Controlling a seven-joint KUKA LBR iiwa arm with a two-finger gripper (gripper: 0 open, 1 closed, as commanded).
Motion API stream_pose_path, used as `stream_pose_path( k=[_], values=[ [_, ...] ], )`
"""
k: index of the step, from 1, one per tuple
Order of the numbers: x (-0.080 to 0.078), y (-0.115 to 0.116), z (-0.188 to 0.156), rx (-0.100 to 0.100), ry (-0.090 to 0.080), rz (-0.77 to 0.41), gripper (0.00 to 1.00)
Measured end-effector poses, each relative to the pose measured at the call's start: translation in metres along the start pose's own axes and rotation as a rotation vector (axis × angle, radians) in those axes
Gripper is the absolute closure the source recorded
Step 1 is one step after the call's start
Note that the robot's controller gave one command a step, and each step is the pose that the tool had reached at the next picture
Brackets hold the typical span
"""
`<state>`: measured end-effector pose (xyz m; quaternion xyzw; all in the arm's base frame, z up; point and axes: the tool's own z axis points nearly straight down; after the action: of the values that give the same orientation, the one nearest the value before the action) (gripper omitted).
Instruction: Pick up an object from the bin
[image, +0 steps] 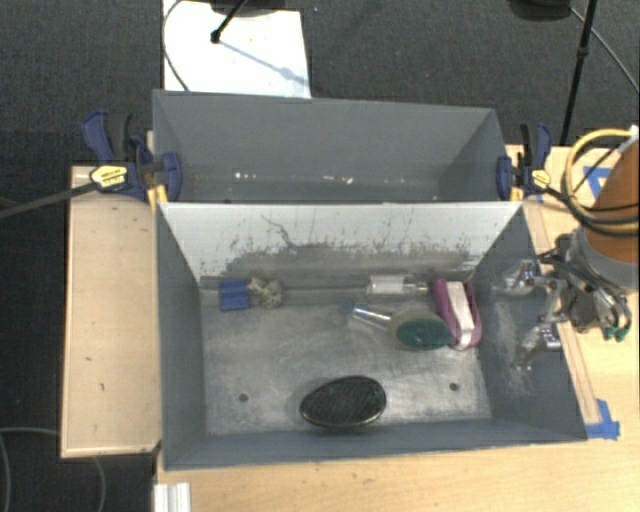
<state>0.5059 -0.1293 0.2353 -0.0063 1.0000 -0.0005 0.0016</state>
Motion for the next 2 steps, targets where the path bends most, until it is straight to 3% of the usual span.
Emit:
stream_pose_path(
  k=[1,2],
  values=[
    [-0.044,0.064,0.074,-0.005,0.004,-0.09,0.0],
    [-0.074,0.091,0.153,-0.002,0.011,0.071,0.0]
  ],
)
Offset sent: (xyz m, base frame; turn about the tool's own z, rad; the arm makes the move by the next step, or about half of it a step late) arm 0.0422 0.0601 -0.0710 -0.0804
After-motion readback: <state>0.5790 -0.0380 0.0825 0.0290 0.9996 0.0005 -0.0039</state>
